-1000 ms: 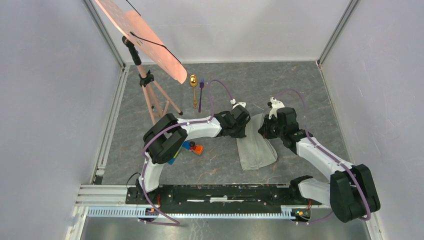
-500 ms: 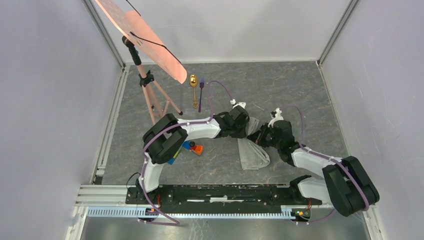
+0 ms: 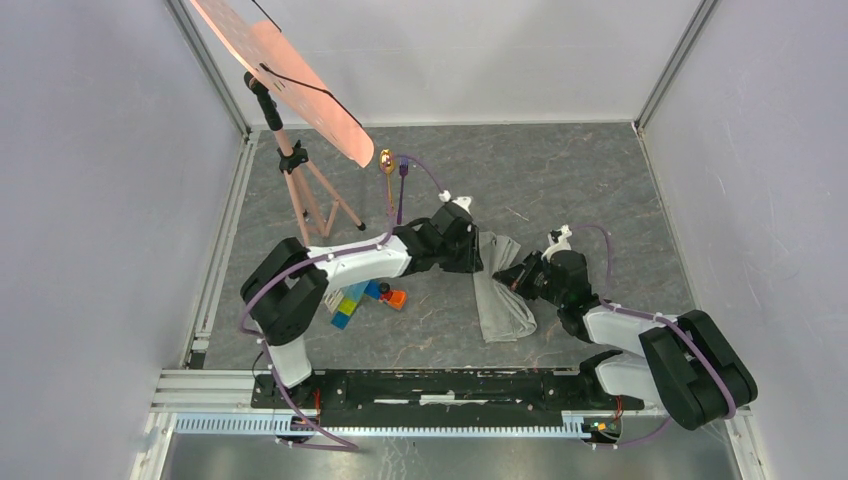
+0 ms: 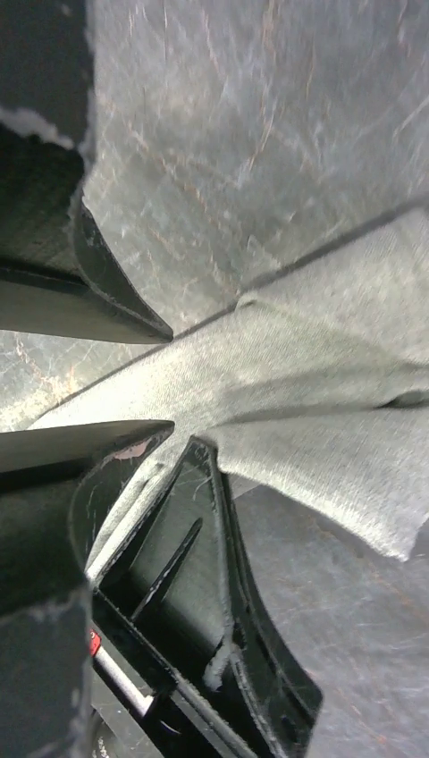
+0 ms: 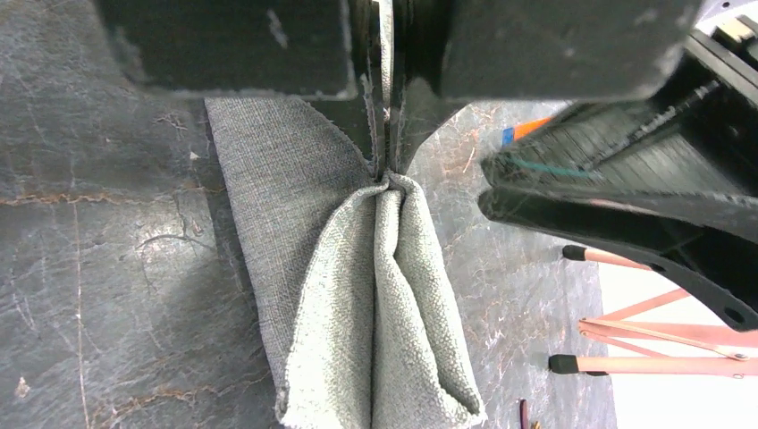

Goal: Fold the napkin into a case and place the utensils inside
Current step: Fold the 2/3-rectangle-folded napkin at the center of the board.

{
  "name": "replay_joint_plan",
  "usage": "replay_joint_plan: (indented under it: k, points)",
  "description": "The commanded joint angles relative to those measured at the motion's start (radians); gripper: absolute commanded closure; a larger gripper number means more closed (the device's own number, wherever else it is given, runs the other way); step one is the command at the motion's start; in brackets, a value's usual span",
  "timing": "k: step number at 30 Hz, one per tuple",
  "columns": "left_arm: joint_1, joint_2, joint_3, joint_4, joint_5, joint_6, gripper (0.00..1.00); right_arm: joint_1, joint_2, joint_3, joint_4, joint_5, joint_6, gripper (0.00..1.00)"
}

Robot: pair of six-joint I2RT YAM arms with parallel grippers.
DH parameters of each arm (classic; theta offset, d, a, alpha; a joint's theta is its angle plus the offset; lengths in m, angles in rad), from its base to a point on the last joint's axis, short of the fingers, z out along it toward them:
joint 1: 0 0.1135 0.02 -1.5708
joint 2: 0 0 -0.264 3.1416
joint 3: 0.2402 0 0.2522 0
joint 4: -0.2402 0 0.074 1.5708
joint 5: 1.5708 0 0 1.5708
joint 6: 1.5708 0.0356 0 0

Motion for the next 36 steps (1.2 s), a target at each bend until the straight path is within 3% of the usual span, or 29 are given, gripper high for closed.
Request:
replay_joint_plan:
  k: [1, 8, 13, 17, 36]
  points:
    - [0.061, -0.018, -0.04, 0.02, 0.083, 0.023, 0.57, 0.008, -0.002, 0.033, 0.018, 0.015, 0.002, 1.0]
    - [0.069, 0.073, -0.024, 0.113, 0.149, 0.002, 0.61, 0.026, 0.021, 0.048, 0.033, 0.028, 0.025, 1.0]
    - [0.069, 0.122, -0.007, 0.114, 0.137, 0.008, 0.83, 0.049, 0.051, 0.039, 0.076, 0.049, 0.059, 1.0]
    - [0.069, 0.135, -0.014, 0.117, 0.142, 0.007, 0.92, 0.076, 0.088, 0.05, 0.11, 0.06, 0.083, 1.0]
    - [0.069, 0.119, -0.042, 0.115, 0.133, 0.024, 0.98, 0.162, 0.193, 0.08, 0.174, 0.124, 0.129, 1.0]
